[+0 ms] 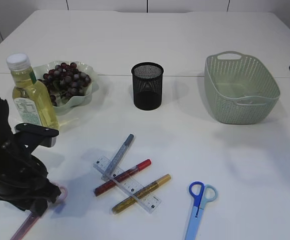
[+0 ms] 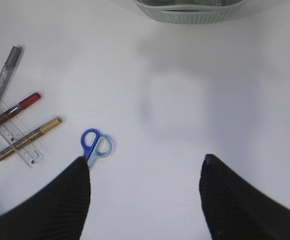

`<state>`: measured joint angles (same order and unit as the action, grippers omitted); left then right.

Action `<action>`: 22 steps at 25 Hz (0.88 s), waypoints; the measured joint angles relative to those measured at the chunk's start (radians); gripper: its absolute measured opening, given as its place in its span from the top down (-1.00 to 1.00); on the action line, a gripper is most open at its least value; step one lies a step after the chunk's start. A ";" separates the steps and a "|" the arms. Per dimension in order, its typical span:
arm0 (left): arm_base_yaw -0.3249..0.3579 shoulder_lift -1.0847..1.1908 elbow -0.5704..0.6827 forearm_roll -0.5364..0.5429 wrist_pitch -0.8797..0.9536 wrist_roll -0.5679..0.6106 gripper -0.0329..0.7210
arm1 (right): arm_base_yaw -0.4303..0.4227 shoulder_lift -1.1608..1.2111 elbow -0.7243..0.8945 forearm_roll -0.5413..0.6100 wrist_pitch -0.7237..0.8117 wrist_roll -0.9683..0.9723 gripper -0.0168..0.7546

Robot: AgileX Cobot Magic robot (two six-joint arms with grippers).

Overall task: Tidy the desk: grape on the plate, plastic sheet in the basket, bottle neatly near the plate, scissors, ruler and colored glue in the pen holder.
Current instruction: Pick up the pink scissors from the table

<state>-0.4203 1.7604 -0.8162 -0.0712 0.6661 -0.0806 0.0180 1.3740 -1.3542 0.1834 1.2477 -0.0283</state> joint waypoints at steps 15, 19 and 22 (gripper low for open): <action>0.000 0.000 0.000 0.019 0.000 0.002 0.18 | 0.000 0.000 0.000 0.000 0.000 0.000 -0.42; 0.000 0.000 0.000 0.019 0.000 0.002 0.18 | 0.000 0.000 0.000 0.000 0.000 0.000 -0.42; 0.000 0.000 -0.002 0.013 -0.001 0.002 0.18 | 0.000 0.000 0.000 0.000 0.000 0.000 -0.42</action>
<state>-0.4203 1.7604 -0.8186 -0.0583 0.6651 -0.0790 0.0180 1.3740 -1.3542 0.1834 1.2477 -0.0283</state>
